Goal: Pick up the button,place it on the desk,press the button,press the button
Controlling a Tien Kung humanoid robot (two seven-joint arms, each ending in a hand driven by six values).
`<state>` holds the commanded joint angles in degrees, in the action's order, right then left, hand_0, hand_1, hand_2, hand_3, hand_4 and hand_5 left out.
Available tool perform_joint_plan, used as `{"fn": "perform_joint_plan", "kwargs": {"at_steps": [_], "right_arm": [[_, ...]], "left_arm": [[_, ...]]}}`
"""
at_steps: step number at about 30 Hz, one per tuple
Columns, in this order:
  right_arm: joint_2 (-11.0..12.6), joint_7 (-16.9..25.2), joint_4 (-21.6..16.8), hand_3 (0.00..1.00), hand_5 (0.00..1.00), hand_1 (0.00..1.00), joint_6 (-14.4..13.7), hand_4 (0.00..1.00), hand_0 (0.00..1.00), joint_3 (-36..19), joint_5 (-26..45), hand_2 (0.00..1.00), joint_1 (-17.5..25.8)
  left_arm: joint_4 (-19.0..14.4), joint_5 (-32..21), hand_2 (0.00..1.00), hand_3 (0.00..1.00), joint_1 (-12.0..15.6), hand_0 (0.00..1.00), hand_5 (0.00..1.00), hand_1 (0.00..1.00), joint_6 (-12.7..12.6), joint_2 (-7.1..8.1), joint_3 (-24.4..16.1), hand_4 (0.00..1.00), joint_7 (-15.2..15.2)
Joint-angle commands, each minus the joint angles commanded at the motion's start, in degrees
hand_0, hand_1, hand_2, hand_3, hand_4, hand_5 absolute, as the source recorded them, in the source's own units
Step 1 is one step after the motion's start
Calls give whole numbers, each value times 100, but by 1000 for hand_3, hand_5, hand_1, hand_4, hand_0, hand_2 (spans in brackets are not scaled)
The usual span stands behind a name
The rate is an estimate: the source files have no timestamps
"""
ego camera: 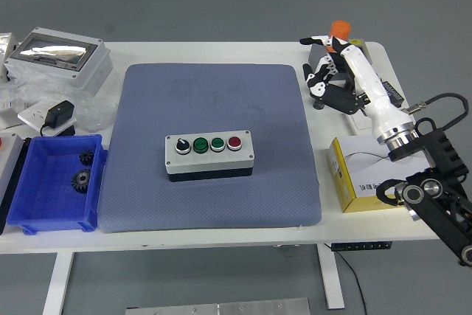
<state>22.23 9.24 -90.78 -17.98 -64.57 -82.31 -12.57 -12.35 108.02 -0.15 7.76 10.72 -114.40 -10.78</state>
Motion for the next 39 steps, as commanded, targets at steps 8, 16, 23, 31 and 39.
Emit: {"fn": "perform_joint_plan", "kwargs": {"at_steps": [8, 16, 23, 31, 39], "right_arm": [[-200, 450, -14, 859, 386, 759, -279, 754, 728, -604, 341, 802, 458], [-224, 578, 7, 881, 413, 793, -327, 778, 779, -750, 480, 847, 533], [-259, 578, 15, 883, 468, 799, -352, 806, 786, -784, 471, 845, 598], [-281, 578, 76, 879, 489, 801, -376, 823, 795, -671, 552, 845, 602], [-308, 610, 121, 879, 500, 802, -359, 828, 793, -658, 652, 845, 623]], "left_arm": [[8, 249, 614, 725, -79, 661, 628, 618, 67, 44, -115, 928, 21], [6, 365, 616, 725, -94, 662, 628, 618, 96, 40, -171, 927, 22], [-3, 315, 615, 726, -21, 662, 628, 619, 88, -2, -142, 927, -8], [-11, 157, 616, 728, 41, 663, 626, 619, 53, -51, -70, 925, -46], [-13, 80, 618, 730, 62, 663, 626, 619, 36, -57, -33, 925, -60]]}}
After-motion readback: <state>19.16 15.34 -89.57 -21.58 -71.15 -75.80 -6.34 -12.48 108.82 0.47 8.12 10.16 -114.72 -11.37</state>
